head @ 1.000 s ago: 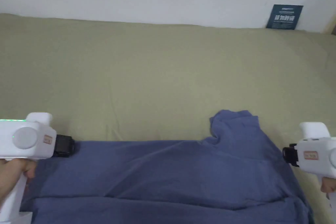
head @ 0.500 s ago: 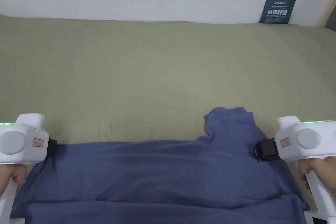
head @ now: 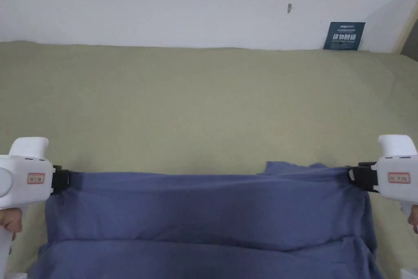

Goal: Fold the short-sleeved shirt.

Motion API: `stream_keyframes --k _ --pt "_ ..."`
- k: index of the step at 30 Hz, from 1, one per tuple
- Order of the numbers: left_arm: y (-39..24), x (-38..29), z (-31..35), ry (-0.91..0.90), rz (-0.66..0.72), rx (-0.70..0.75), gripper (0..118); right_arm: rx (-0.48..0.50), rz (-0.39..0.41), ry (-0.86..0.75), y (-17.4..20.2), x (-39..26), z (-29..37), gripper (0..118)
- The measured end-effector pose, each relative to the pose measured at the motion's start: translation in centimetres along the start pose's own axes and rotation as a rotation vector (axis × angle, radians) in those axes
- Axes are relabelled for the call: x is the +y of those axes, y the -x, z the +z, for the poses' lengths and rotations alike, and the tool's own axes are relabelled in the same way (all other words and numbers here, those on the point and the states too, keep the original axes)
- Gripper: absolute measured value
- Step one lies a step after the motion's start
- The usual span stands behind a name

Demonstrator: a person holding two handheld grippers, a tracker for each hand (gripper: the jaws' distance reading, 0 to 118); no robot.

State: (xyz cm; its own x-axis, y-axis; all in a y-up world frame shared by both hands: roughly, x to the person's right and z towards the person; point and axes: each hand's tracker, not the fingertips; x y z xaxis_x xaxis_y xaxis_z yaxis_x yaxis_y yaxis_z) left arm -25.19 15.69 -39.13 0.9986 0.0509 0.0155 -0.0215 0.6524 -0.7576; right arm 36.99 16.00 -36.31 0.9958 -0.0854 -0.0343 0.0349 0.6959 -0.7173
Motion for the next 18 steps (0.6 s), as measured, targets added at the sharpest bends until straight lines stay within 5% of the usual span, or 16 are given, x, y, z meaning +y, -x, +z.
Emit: stream_keyframes --k 6,10,18 --pt "0.7 -5.0 6.1 -0.037 -0.055 -0.001 3 -0.019 -0.009 -0.055 1.4 -5.6 8.0 3" --pt "1.3 -9.4 8.5 -0.044 -0.059 -0.003 3 -0.021 -0.052 -0.040 0.9 -10.5 10.2 3" --pt "2.6 -16.0 9.2 -0.012 -0.024 -0.029 3 0.011 -0.009 0.067 1.8 -17.8 11.0 3"
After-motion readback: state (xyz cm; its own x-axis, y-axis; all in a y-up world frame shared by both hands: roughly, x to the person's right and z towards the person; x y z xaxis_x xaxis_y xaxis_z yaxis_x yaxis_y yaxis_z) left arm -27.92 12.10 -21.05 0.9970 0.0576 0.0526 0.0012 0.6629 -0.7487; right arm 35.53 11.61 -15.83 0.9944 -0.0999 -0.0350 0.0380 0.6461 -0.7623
